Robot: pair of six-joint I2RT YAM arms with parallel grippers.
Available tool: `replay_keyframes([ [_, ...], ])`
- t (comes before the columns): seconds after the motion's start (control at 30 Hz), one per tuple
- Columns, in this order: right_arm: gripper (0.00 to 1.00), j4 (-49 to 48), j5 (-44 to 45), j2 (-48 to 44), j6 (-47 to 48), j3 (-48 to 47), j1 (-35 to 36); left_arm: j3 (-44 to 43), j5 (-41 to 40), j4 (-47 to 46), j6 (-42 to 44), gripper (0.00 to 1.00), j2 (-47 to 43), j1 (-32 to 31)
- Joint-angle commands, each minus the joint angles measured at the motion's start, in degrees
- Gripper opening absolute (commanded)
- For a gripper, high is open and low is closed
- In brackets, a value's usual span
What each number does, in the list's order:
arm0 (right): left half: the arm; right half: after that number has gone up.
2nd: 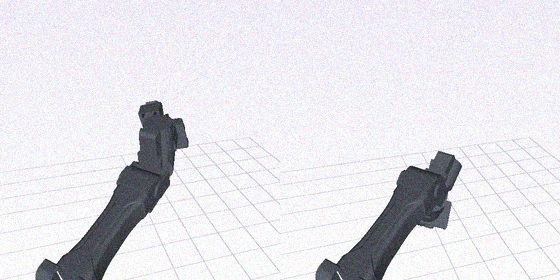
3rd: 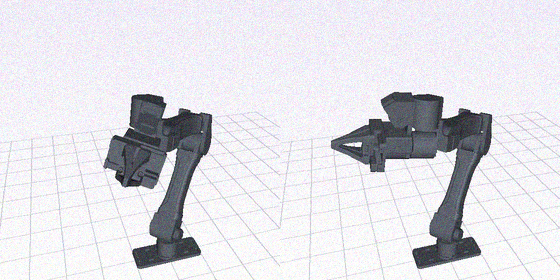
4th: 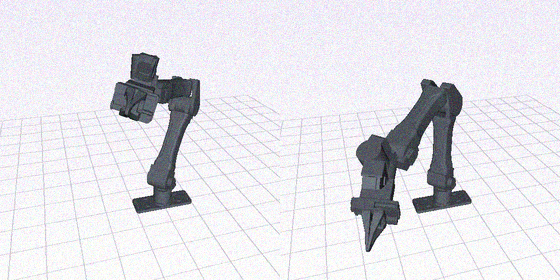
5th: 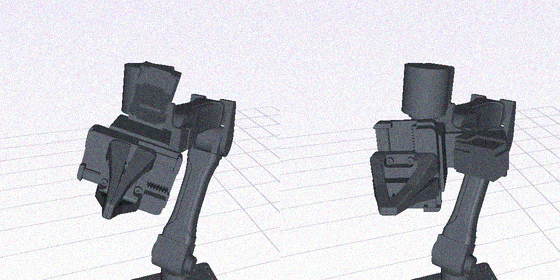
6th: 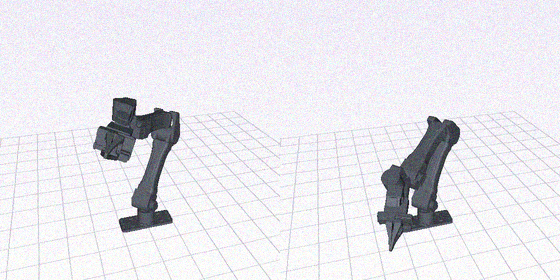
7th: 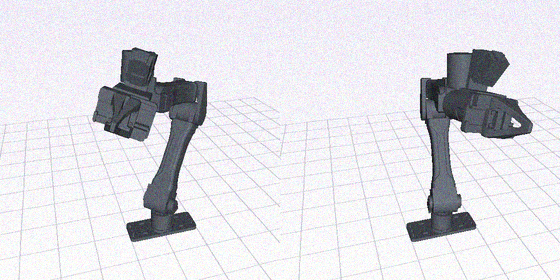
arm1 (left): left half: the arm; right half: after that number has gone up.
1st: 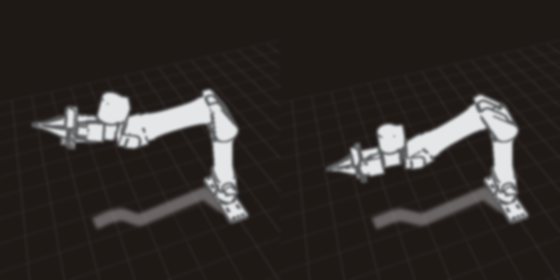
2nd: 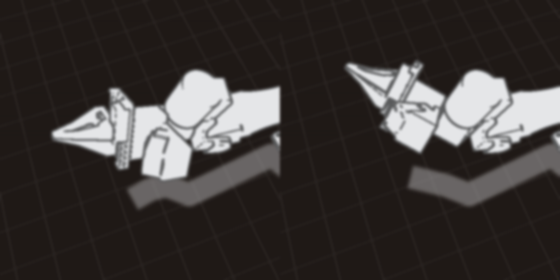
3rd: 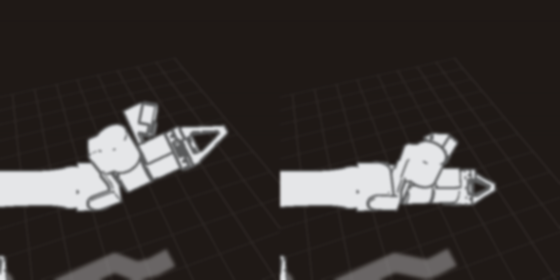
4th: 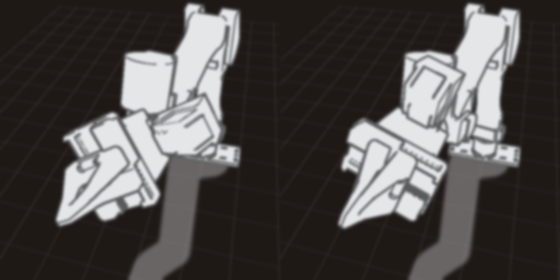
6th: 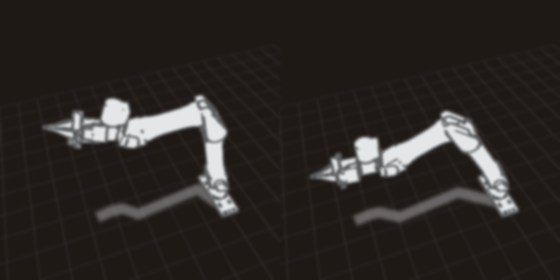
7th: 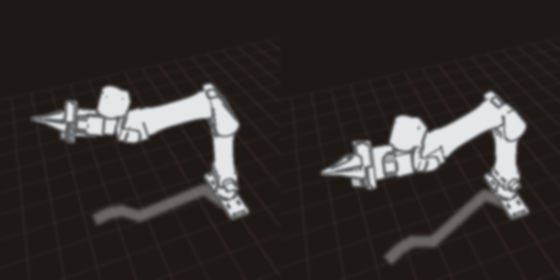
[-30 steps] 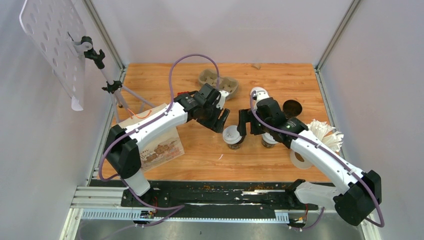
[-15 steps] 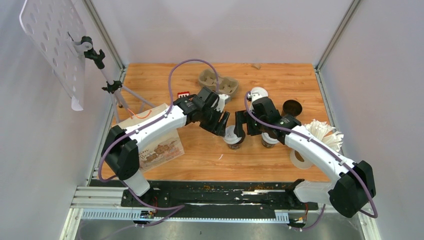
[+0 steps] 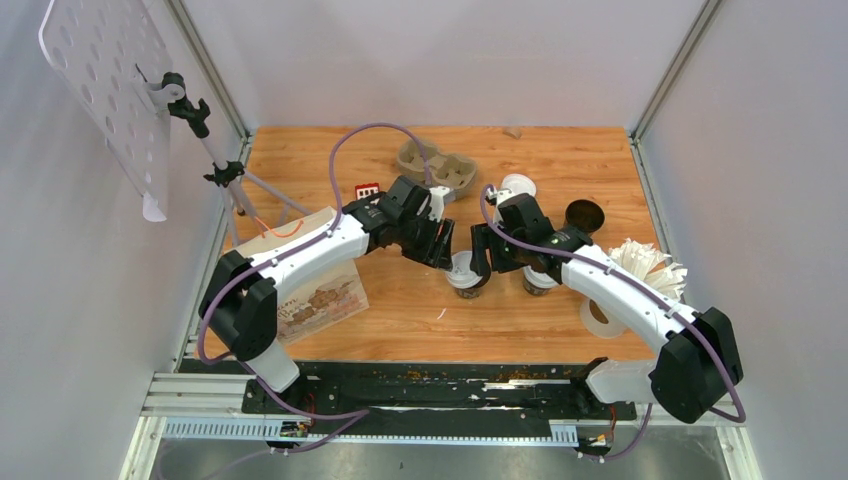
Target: Pack the takeout coffee
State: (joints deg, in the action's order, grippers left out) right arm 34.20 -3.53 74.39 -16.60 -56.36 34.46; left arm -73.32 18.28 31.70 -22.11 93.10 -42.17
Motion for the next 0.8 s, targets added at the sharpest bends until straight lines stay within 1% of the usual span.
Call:
replay_keyframes([
  [0.0, 0.64, -0.3, 0.7, 0.3, 1.0, -2.5, -0.2, 0.5, 2.1, -2.7, -1.1, 0.62, -2.1, 0.8],
  [0.13, 0.61, -0.1, 1.1, 0.5, 0.9, -2.2, -0.2, 0.2, 2.7, -1.5, 1.2, 0.62, -1.5, 0.8],
  [0.33, 0.54, -0.2, 1.6, 0.3, 0.7, -1.3, -0.2, 1.4, 3.9, -3.2, 1.1, 0.61, -1.1, 0.9],
  [0.4, 0.54, 0.1, 1.8, 0.0, 0.7, -0.9, -0.3, 2.1, 4.5, -4.2, 1.1, 0.62, -0.7, 0.8],
  [0.53, 0.54, 0.0, 2.4, -0.8, 0.7, 0.3, -0.3, 4.2, 6.9, -9.1, 0.9, 0.65, -1.3, 0.9],
  [0.77, 0.52, 0.6, 2.9, -1.1, 0.7, 0.5, -0.2, 2.8, 8.7, -9.1, 1.7, 0.64, 0.8, 0.8],
])
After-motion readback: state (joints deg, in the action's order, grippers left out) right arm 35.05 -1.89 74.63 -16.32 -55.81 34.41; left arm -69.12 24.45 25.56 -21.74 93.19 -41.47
